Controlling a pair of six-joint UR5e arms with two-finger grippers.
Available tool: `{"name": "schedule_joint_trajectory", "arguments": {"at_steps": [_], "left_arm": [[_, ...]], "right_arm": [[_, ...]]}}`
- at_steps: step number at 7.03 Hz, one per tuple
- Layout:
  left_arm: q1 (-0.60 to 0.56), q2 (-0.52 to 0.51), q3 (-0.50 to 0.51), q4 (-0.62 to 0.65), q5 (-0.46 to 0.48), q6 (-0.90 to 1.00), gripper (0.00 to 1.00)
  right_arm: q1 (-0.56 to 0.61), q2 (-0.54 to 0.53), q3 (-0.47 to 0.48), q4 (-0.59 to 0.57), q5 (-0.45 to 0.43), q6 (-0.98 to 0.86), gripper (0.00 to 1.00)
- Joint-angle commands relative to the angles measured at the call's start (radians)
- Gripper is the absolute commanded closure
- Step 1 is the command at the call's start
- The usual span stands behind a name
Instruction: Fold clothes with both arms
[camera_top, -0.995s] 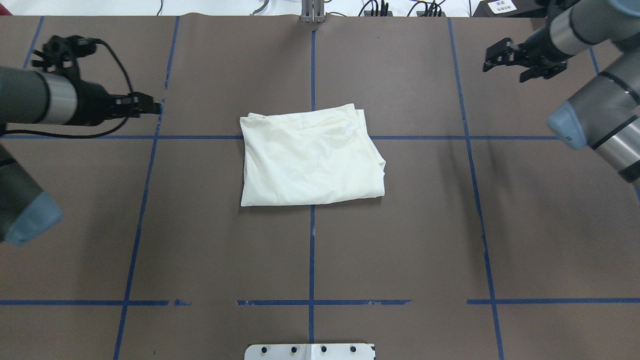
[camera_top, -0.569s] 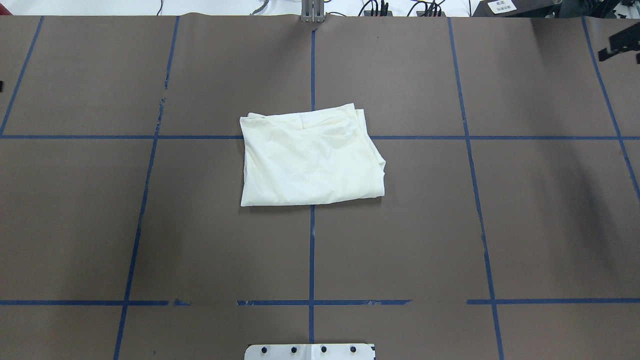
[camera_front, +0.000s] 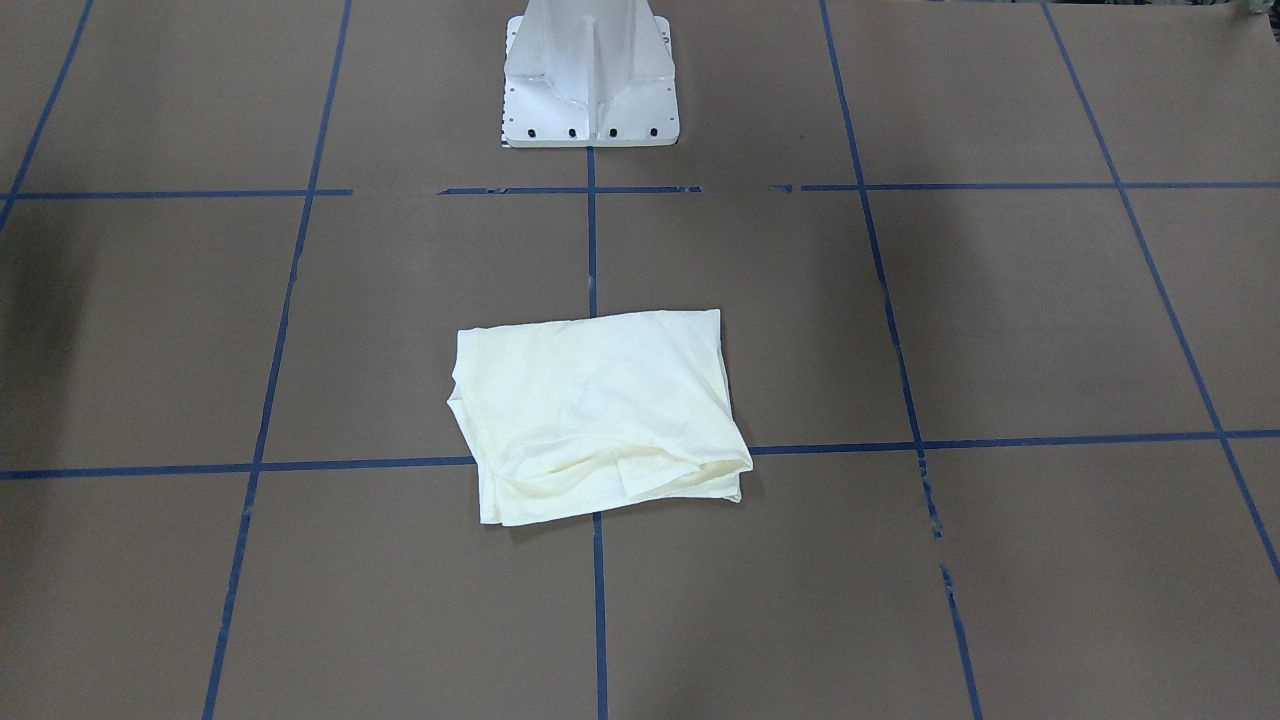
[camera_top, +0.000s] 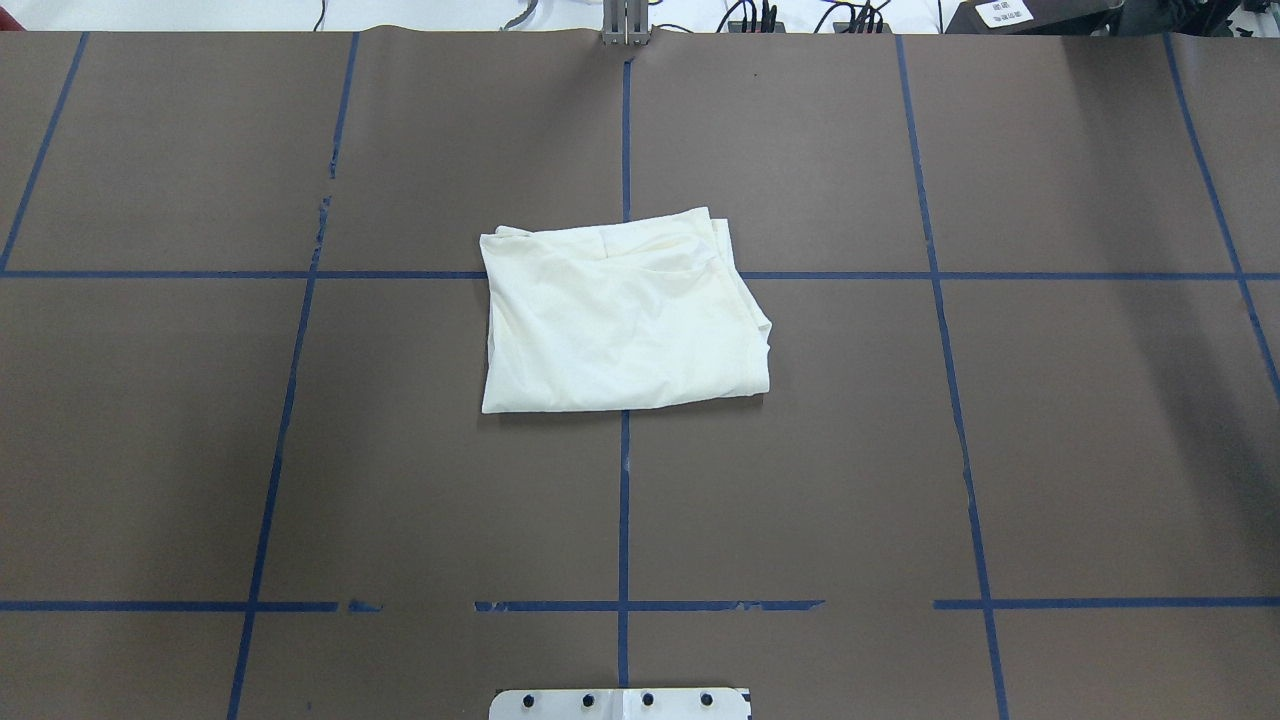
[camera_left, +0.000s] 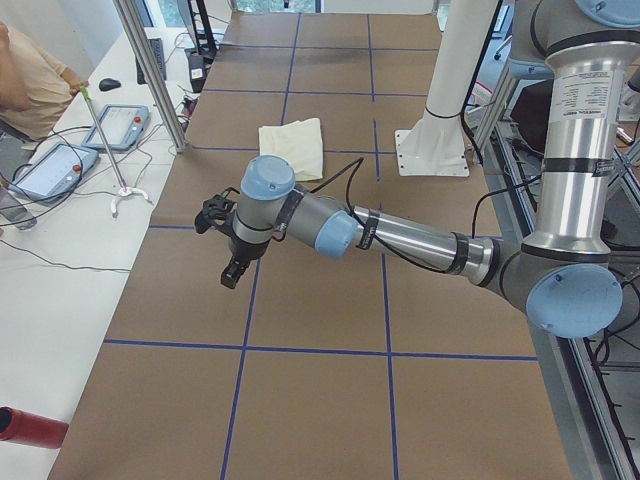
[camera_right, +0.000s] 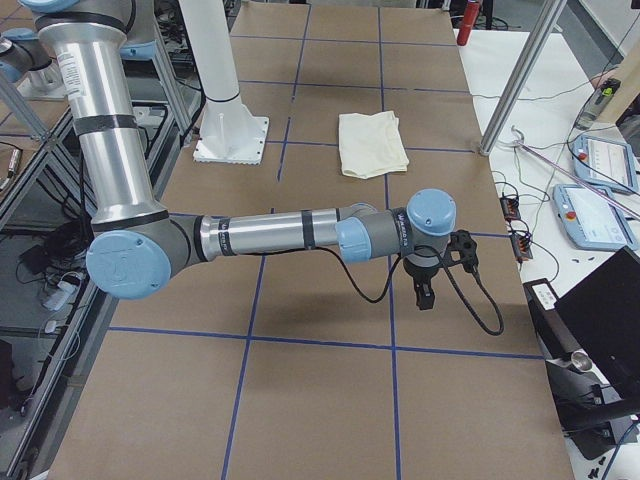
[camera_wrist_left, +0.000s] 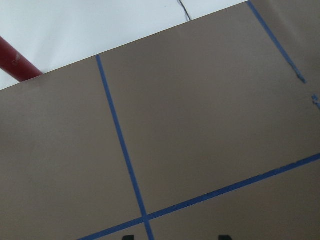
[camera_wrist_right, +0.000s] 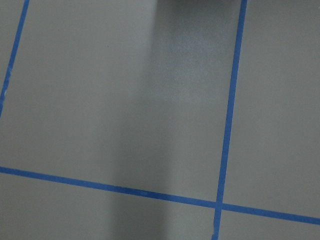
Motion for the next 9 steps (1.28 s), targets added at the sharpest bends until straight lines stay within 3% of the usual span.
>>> {"name": "schedule_joint_trajectory", "arguments": {"at_steps": [1,5,6,8,9], "left_arm": [[-0.01,0.042,-0.05,0.056,-0.022,-0.005,0.0],[-0.001,0.179,-0.007,0.016,-0.023,-0.008,0.0],[-0.001,0.172,0.048,-0.023,-0.026,-0.014,0.0],[-0.003,0.171,0.045,-0.027,-0.064,-0.008,0.0],[-0.001,0.17,0.041,-0.022,-0.097,-0.01,0.0]], "right_arm": [[-0.007,-0.021,0.0,-0.015,0.006,-0.002,0.0],[-0.03,-0.052,0.002,-0.019,0.001,0.003,0.0],[-0.055,-0.052,0.034,-0.036,0.001,0.02,0.0],[-0.111,-0.064,0.122,-0.218,-0.035,0.046,0.0],[-0.112,-0.083,0.135,-0.219,-0.069,0.034,0.0]]}}
